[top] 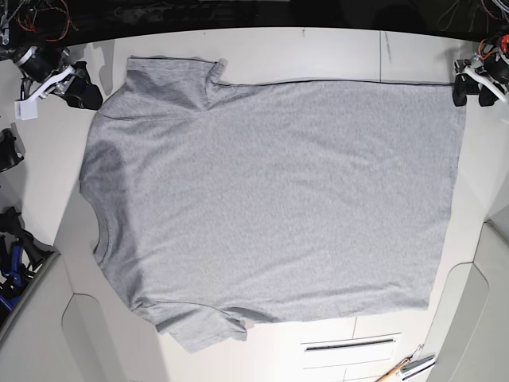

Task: Fold the T-shirt properly
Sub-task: 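Move both grippers to the shirt's shoulder edge and pinch it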

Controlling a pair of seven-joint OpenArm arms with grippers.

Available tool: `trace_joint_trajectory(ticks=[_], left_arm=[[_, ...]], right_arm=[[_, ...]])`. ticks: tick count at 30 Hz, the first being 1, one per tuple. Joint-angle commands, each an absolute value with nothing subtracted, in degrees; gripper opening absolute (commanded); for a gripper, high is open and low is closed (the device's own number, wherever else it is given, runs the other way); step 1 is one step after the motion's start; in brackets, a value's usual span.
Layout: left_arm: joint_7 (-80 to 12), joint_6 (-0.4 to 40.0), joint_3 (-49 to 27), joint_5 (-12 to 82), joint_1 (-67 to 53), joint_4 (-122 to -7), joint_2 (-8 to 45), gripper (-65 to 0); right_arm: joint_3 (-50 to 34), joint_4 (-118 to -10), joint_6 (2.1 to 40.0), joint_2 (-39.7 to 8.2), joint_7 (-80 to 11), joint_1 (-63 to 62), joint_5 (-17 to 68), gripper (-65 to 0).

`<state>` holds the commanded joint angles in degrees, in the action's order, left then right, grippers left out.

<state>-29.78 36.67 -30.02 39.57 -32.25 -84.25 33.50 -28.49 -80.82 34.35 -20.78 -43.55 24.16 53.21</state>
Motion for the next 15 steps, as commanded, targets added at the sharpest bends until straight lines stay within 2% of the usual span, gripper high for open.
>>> trace_joint_trajectory(ticks=[8,15], left_arm=[[-29.76,38.39,-25.36,41.23,-32.23,-84.25,33.47,-17.7],[-29.39,38.39,-24.67,41.15,-32.23,-84.25,33.34,-18.0]], right_arm=[[-20.84,-80.84,34.33,-20.75,-43.53,24.14,53.12,-38.0],[-20.71,-80.9,34.54,-18.11,-43.53,24.14,52.93,-38.9]])
